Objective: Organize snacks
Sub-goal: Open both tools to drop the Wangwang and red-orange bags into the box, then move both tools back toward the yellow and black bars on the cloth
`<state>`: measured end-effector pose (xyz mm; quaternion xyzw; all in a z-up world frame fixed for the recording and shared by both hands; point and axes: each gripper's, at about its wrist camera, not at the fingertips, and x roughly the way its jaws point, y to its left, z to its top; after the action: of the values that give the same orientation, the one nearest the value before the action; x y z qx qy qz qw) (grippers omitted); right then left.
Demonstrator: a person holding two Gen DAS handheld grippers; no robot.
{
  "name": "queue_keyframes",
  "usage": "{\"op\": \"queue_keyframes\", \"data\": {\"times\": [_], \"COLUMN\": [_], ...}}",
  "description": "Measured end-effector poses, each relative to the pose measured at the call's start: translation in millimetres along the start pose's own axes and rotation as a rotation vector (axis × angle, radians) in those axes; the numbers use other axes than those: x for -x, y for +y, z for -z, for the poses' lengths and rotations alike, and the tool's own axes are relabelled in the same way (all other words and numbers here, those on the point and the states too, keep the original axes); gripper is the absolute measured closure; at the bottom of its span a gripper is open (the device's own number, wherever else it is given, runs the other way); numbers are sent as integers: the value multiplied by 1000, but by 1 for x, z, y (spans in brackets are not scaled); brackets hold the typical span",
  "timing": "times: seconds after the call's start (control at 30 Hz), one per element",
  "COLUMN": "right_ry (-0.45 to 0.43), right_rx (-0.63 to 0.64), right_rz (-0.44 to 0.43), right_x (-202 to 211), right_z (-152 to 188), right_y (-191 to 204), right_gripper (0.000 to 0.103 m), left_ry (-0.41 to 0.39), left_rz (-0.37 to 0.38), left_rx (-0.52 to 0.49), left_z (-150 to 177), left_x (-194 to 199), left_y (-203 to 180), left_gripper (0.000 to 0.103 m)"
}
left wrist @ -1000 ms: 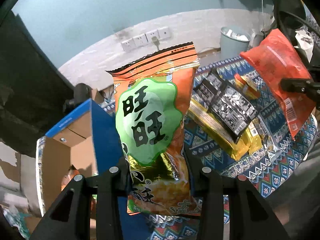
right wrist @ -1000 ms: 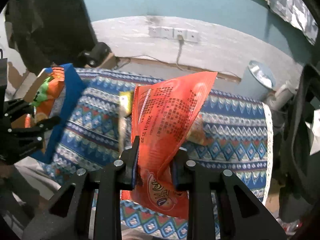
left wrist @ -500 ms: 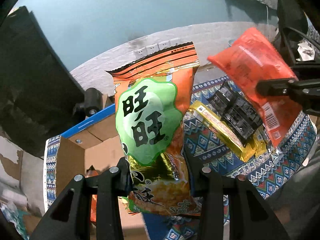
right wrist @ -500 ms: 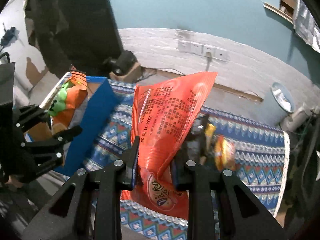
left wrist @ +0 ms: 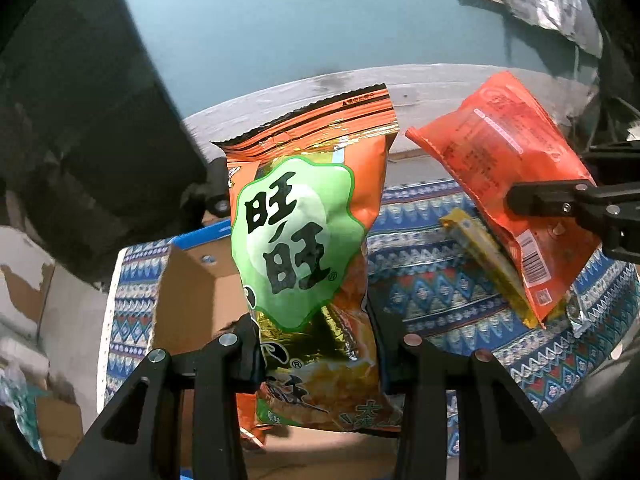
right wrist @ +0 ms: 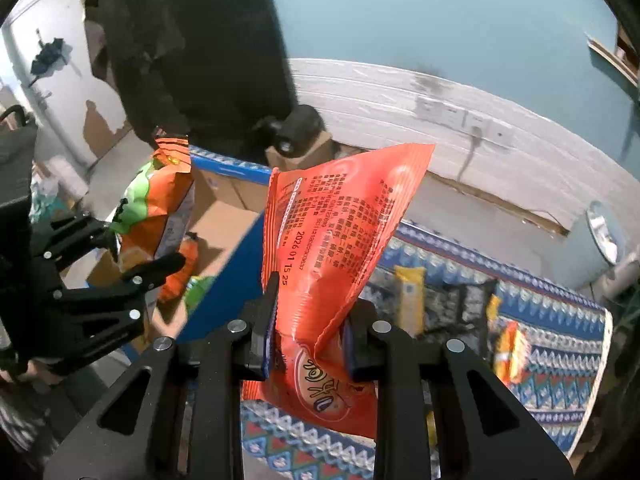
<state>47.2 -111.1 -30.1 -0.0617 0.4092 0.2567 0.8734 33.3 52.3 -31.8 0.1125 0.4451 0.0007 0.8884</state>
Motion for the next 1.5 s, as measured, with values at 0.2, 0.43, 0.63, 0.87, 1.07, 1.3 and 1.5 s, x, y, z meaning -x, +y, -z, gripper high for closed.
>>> {"op": "queue_keyframes", "data": {"times": [0.2, 0.43, 0.63, 0.87, 1.07, 1.3, 1.5], "right_ry": [14, 37, 55, 99, 106, 92, 71], "right_rx": [39, 78, 98, 105, 96, 77, 43], "right_rz": [-37, -82, -110, -140, -174, -160, -121], "right_x": [-21, -46, -68, -96, -107, -99, -85], "right_z": [-15, -31, -42, -46, -51, -49, -46], "right_y": [27, 61, 83, 100, 106, 99, 80], "right_gripper": [80, 80, 80, 80, 73, 44, 33], "left_ry": [23, 49, 80, 108, 136, 96, 81], "left_rz": [-38, -77, -115, -150, -173, -200, -158], "left_rx": [43, 98, 135, 155, 161, 133, 119], "left_z": [10, 20, 30, 37, 37, 27, 17], "left_x": [-7, -14, -26, -33, -39, -30, -27], "left_y": [28, 61, 83, 97, 97, 87, 76], "left_gripper": [62, 62, 62, 62, 56, 26, 24]}}
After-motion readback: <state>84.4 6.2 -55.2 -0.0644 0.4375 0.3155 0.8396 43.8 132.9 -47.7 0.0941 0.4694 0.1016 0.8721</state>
